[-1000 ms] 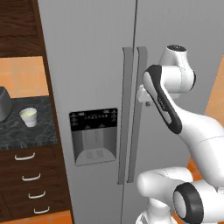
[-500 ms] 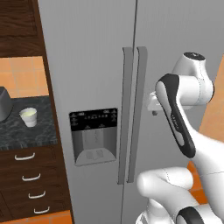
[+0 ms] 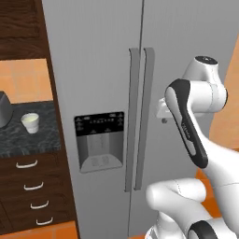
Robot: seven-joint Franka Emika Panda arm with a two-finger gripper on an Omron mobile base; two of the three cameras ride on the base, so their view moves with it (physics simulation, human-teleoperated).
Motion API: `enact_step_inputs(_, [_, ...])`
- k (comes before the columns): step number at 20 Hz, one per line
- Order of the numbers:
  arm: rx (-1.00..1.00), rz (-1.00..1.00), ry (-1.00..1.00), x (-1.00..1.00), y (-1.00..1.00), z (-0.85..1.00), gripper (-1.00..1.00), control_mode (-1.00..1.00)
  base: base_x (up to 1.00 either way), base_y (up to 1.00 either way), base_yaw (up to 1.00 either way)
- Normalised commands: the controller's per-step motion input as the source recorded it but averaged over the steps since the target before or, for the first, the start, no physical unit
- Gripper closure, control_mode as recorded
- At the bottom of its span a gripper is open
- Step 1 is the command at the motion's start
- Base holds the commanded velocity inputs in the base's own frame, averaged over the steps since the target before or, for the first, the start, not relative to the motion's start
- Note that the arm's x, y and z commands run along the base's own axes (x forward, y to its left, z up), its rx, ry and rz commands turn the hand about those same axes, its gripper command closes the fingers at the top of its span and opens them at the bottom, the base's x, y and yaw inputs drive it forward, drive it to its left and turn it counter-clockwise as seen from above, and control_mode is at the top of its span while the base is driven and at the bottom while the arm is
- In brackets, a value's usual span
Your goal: Grab a lemon wedge from the fridge and one ice cube from the ice bowl, and put them in the glass of lemonade.
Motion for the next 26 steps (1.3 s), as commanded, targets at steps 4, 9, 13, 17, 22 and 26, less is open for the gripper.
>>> enact_step_inputs(4, [0.0,0.0,0.0,0.0,0.0,0.0,-1.0,1.0,-0.61,0.21,-0.15])
enact_step_inputs(9, [0.0,0.0,0.0,0.0,0.0,0.0,-1.0,1.0,-0.67,0.28,-0.13])
enact_step_inputs(13, [0.0,0.0,0.0,0.0,0.0,0.0,-1.0,1.0,-0.35,0.58,-0.04])
enact_step_inputs(17, [0.0,0.0,0.0,0.0,0.0,0.0,-1.0,1.0,-0.13,0.69,0.0])
enact_step_inputs(22, [0.0,0.0,0.0,0.0,0.0,0.0,-1.0,1.0,-0.62,0.12,0.0])
enact_step_inputs(26, [0.0,0.0,0.0,0.0,0.0,0.0,-1.0,1.0,-0.51,-0.05,0.0])
